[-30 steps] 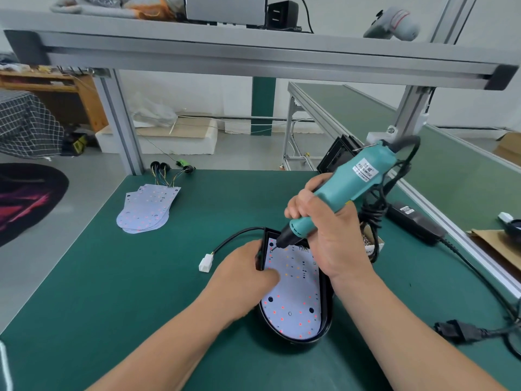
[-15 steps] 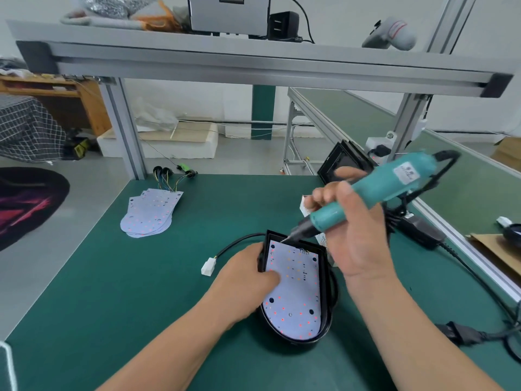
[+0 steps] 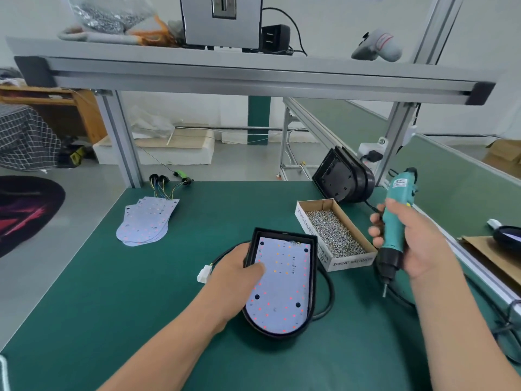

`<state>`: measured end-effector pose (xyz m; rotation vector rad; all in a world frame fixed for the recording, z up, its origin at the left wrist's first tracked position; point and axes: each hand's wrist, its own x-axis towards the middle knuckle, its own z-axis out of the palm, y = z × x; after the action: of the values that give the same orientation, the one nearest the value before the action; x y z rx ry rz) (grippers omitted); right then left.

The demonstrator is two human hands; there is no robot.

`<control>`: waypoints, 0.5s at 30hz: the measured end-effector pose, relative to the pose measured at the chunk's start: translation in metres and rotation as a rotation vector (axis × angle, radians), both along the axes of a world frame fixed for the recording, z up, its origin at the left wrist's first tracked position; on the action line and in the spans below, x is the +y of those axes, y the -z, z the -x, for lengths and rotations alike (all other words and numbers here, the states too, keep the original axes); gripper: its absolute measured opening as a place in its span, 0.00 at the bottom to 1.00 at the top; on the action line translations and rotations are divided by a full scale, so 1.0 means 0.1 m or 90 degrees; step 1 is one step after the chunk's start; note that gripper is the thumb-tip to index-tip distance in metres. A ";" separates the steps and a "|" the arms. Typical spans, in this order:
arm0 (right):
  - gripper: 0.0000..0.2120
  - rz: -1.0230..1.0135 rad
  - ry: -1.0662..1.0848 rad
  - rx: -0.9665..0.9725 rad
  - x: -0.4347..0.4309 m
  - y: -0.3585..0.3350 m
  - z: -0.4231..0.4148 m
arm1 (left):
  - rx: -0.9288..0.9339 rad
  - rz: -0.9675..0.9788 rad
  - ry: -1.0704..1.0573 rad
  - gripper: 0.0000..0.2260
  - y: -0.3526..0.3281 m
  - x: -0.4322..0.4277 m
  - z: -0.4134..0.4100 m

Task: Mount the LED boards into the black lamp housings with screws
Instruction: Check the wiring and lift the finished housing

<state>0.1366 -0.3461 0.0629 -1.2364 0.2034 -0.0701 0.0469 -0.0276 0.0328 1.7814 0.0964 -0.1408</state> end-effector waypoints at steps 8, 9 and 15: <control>0.08 0.552 -0.005 0.100 -0.24 0.09 0.00 | 0.098 0.167 -0.048 0.10 -0.02 0.09 -0.05; 0.09 0.635 -0.019 0.095 -0.22 0.07 0.02 | 0.117 0.205 -0.059 0.10 -0.03 0.11 -0.06; 0.10 0.866 -0.063 0.078 -0.15 0.07 0.07 | 0.193 0.478 -0.090 0.17 -0.05 0.11 -0.09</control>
<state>0.1299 -0.3614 0.0562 -2.6077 0.1966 -0.0412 0.0562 -0.0169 0.0374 0.9919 0.3405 -0.3007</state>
